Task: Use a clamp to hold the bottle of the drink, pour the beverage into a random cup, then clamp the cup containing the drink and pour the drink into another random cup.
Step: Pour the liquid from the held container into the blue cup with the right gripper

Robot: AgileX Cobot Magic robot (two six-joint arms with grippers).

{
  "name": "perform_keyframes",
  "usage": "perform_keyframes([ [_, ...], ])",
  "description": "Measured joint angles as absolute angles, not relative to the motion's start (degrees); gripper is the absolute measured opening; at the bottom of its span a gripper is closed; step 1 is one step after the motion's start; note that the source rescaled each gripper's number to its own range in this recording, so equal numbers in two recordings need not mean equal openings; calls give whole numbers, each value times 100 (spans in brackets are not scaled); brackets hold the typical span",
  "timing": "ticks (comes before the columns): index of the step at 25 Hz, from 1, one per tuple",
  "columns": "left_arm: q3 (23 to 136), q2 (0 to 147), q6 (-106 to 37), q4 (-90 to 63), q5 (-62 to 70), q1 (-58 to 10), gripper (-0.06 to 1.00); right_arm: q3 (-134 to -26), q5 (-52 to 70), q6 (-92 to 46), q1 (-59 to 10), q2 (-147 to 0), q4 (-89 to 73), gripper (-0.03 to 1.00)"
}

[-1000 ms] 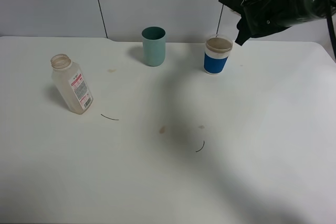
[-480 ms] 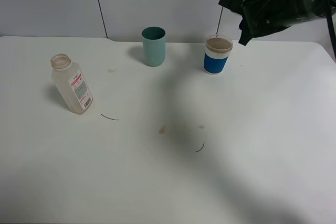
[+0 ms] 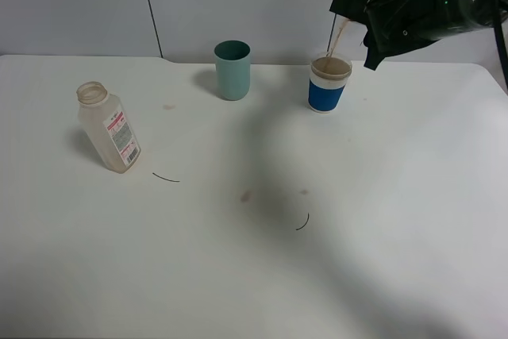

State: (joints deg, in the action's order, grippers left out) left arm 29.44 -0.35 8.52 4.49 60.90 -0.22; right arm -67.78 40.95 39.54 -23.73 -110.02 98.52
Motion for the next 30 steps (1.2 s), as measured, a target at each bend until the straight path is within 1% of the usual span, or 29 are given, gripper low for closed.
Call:
perform_keyframes([
  [30, 2944, -35, 852, 449, 6090, -22, 100, -6778, 4138, 3291, -2373, -11002, 9852, 1],
])
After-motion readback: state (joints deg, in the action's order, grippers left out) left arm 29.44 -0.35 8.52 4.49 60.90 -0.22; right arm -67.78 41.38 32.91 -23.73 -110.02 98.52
